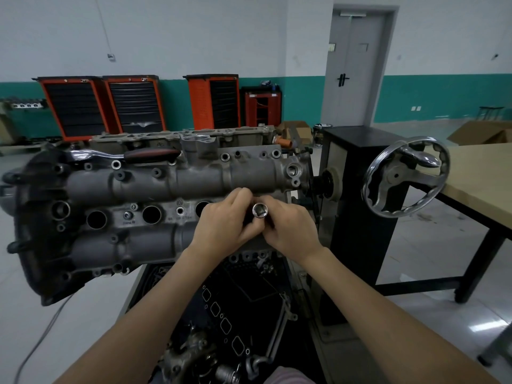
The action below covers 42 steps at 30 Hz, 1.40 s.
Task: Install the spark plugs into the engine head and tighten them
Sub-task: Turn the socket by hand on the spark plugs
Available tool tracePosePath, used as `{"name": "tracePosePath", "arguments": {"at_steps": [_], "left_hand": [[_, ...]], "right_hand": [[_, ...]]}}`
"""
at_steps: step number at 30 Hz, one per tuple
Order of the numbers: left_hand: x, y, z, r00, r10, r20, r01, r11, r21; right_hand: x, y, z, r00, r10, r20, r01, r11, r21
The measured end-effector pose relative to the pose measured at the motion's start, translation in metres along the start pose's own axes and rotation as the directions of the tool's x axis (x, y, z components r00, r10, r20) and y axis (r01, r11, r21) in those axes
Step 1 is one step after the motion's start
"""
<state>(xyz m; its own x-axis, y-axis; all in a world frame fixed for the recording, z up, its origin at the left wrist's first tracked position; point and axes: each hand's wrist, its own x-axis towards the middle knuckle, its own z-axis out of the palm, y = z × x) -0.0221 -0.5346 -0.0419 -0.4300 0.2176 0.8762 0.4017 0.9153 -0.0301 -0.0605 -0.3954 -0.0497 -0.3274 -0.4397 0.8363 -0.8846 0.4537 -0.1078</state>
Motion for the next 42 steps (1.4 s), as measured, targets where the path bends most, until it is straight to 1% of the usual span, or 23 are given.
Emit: {"name": "tracePosePath", "arguments": {"at_steps": [4, 8, 14, 18, 21, 25, 31, 34, 36, 39, 42], "left_hand": [[0.0003, -0.0021, 0.0014, 0.998, 0.050, -0.027, -0.048, 0.997, 0.056], [-0.0005, -0.0033, 0.0022, 0.996, 0.075, -0.042, -0.073, 0.996, 0.043], [0.0006, 0.0010, -0.0007, 0.999, 0.049, -0.008, -0.049, 0.999, -0.010], [0.0006, -0.0018, 0.0014, 0.998, 0.056, -0.014, -0.055, 0.998, 0.028], [0.0004, -0.0036, 0.0028, 0.998, 0.059, -0.038, -0.057, 0.997, 0.050], [-0.0007, -0.0049, 0.0041, 0.993, 0.107, -0.045, -0.105, 0.993, 0.047], [0.0002, -0.0014, 0.0023, 0.997, 0.077, -0.028, -0.076, 0.997, 0.031], [-0.0005, -0.0015, 0.0032, 0.999, 0.033, -0.020, -0.032, 0.999, 0.026], [-0.0005, -0.0028, 0.0037, 0.999, 0.029, -0.022, -0.028, 0.999, 0.035], [-0.0003, -0.0038, 0.0040, 0.997, 0.068, -0.031, -0.066, 0.996, 0.068], [-0.0001, -0.0038, 0.0037, 0.996, 0.085, -0.036, -0.082, 0.994, 0.072]], "right_hand": [[0.0009, 0.0003, 0.0017, 0.999, 0.035, -0.020, -0.036, 0.999, -0.038], [0.0000, 0.0002, 0.0027, 0.999, 0.034, -0.024, -0.034, 0.999, -0.030], [-0.0002, -0.0010, 0.0008, 1.000, 0.009, -0.006, -0.009, 1.000, -0.012], [0.0002, 0.0004, 0.0003, 1.000, 0.009, 0.023, -0.009, 0.999, -0.034], [0.0011, 0.0003, 0.0011, 0.999, 0.038, -0.011, -0.039, 0.997, -0.060], [0.0012, -0.0011, 0.0026, 0.999, 0.032, -0.039, -0.035, 0.997, -0.064], [-0.0004, -0.0009, 0.0019, 1.000, 0.010, -0.008, -0.011, 0.999, -0.033], [-0.0012, -0.0002, 0.0011, 1.000, -0.022, 0.006, 0.022, 1.000, 0.000], [-0.0011, -0.0008, 0.0004, 1.000, -0.003, 0.009, 0.003, 1.000, 0.007], [-0.0005, -0.0005, 0.0009, 1.000, 0.030, 0.003, -0.029, 0.999, -0.035], [0.0003, -0.0006, 0.0022, 0.999, 0.038, -0.026, -0.040, 0.998, -0.044]]}}
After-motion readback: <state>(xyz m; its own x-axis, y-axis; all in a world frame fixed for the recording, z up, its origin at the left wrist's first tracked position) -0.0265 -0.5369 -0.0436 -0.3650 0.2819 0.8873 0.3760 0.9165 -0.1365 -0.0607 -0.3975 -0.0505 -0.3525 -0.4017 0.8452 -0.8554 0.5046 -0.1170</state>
